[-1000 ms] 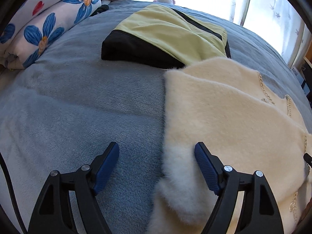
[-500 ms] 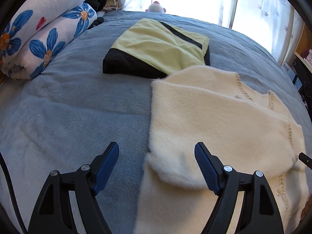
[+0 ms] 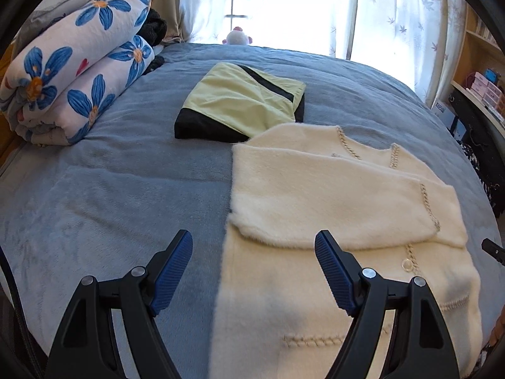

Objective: Fold large clothes
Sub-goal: 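Open both grippers and move them back above the cardigan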

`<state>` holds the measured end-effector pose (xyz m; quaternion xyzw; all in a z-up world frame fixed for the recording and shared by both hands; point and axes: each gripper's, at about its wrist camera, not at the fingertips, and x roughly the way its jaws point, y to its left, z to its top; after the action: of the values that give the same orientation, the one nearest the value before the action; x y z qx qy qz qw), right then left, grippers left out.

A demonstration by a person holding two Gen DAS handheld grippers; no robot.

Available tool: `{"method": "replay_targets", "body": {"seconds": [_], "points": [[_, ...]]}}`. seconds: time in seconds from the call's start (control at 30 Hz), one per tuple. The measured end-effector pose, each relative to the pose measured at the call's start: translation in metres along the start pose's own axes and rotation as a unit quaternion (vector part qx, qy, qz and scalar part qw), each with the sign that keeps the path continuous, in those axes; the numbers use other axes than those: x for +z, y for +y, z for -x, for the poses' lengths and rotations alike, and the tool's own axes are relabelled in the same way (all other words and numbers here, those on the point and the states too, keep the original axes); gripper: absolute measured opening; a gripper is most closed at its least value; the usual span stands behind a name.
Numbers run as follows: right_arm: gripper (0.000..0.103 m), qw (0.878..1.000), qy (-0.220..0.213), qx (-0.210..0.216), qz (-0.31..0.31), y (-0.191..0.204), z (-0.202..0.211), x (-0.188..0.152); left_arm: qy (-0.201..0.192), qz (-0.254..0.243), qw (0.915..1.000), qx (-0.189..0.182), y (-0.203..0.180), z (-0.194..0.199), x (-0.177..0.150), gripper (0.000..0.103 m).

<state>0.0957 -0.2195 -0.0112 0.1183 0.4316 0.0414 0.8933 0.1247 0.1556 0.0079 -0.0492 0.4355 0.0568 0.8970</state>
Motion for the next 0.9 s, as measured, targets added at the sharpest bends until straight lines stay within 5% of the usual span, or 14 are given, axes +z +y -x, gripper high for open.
{"method": "replay_targets", "body": {"seconds": [0.33,0.9], "points": [[0.028,0.999,-0.032,-0.008,0.037,0.011,0.059,-0.035,-0.015,-0.004,0.9999,-0.005,0.004,0.056,-0.032,0.078],[0.028,0.999,0.016,-0.019,0.026,-0.024,0.086,-0.11,0.045,-0.008,0.9986,-0.027,0.039,0.062,-0.115,0.078]]}}
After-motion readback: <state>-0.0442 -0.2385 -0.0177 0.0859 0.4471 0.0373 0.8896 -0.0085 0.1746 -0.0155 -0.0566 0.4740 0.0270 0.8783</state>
